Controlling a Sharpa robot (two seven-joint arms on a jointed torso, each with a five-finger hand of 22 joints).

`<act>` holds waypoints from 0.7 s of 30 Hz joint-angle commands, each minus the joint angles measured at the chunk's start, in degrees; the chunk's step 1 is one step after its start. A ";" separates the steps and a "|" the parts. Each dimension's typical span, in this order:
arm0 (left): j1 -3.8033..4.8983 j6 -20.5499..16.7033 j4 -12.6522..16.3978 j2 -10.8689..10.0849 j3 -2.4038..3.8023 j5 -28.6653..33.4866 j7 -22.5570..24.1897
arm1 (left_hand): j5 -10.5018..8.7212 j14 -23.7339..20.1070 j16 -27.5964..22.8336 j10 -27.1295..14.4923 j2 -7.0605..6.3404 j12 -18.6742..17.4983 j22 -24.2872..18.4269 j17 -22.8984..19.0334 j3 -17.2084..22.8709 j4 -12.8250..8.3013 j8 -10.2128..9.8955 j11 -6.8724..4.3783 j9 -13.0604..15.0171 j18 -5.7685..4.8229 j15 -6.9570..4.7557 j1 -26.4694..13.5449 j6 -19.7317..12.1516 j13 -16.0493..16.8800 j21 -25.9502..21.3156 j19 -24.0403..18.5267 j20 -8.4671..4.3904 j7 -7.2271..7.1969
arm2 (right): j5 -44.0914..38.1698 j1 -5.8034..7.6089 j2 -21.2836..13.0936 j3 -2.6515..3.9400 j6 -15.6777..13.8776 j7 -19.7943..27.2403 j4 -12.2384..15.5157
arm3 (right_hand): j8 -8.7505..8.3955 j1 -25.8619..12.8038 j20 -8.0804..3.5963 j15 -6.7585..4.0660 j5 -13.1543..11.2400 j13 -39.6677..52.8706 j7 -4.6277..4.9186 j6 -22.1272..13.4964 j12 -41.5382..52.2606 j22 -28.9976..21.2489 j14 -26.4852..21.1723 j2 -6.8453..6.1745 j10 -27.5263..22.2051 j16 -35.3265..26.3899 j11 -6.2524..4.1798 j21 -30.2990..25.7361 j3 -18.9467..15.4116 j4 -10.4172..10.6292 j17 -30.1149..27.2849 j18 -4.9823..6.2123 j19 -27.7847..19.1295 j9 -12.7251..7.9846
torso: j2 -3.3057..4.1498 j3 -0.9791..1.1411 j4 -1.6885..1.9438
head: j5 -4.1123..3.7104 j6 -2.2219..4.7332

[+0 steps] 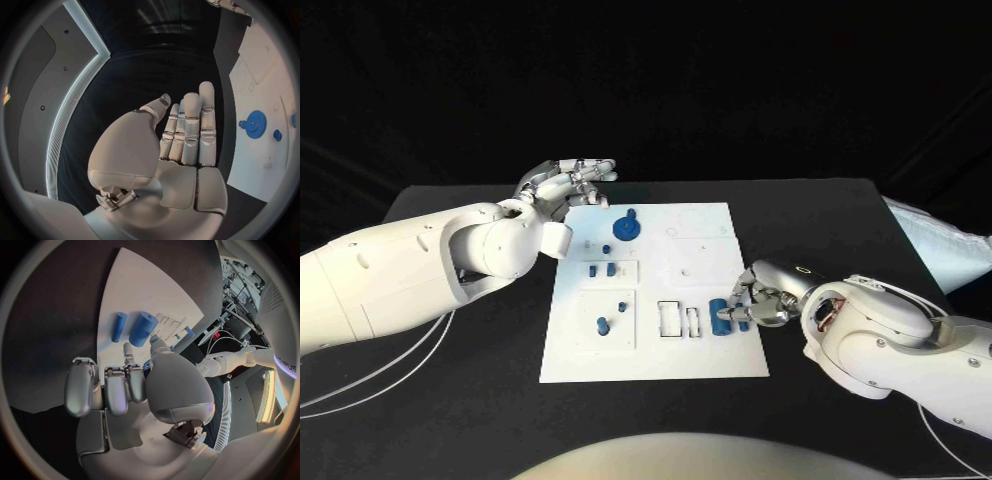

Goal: Assemble the parts on the task board

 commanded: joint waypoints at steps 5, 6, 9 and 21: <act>-0.03 0.86 -0.08 0.11 0.02 -0.71 0.30 | 0.26 -0.35 -0.03 -0.45 0.18 0.27 -0.11 -0.13 -0.34 -0.02 0.28 0.19 -0.06 0.63 0.18 0.04 -0.49 0.07 -0.28 0.03 0.29 -0.01 | -1.14 -0.25 1.26 -0.03 1.65 -0.90 -0.74 | 0.40 -0.17 0.14 0.11 0.44 4.64 -0.06 -0.45 -0.37 0.15 4.45 0.33 -0.21 0.27 0.32 0.43 -0.44 0.33 6.09 -0.52 0.43 0.13 | -0.03 0.01 -0.07 | -0.07 -0.18; -0.04 0.88 -0.13 0.12 0.02 -0.92 0.23 | 0.26 -0.35 -0.03 -0.45 0.18 0.27 -0.11 -0.13 -0.34 -0.02 0.28 0.19 -0.06 0.63 0.18 0.04 -0.49 0.07 -0.28 0.03 0.29 -0.01 | -1.26 -0.30 1.42 -0.03 1.79 -0.87 -0.89 | 0.43 -0.17 0.14 0.11 0.46 4.66 -0.06 -0.46 -0.36 0.20 4.46 0.36 -0.21 0.29 0.32 0.45 -0.48 0.39 6.14 -0.53 0.44 0.15 | -0.03 0.00 -0.05 | -0.25 -0.19; -0.06 0.87 -0.29 0.17 0.01 -1.34 0.08 | 0.26 -0.35 -0.03 -0.45 0.18 0.27 -0.11 -0.13 -0.34 -0.02 0.28 0.19 -0.06 0.63 0.18 0.04 -0.49 0.07 -0.28 0.03 0.29 -0.01 | -1.44 -0.49 1.88 -0.07 2.36 -0.79 -1.35 | 0.60 -0.14 0.16 0.10 0.55 4.75 -0.09 -0.43 -0.33 0.36 4.49 0.48 -0.18 0.39 0.31 0.53 -0.66 0.62 6.33 -0.56 0.47 0.24 | 0.01 0.04 0.00 | -0.36 -0.21; -0.12 1.04 -0.39 0.11 0.01 -1.65 -0.16 | 0.25 -0.37 0.00 -0.55 0.22 0.37 -0.16 -0.17 -0.44 0.09 0.33 0.22 -0.08 0.63 0.20 -0.12 -0.55 0.07 -0.33 0.05 0.31 0.01 | -1.45 -1.20 3.53 -0.16 5.71 -1.27 -3.04 | 1.45 0.80 0.15 0.02 1.89 4.87 -0.26 -0.22 -0.48 0.84 4.54 1.35 -0.22 0.60 0.17 0.82 -1.18 1.36 6.72 -0.63 0.50 0.75 | 0.06 0.06 0.03 | 0.05 -0.42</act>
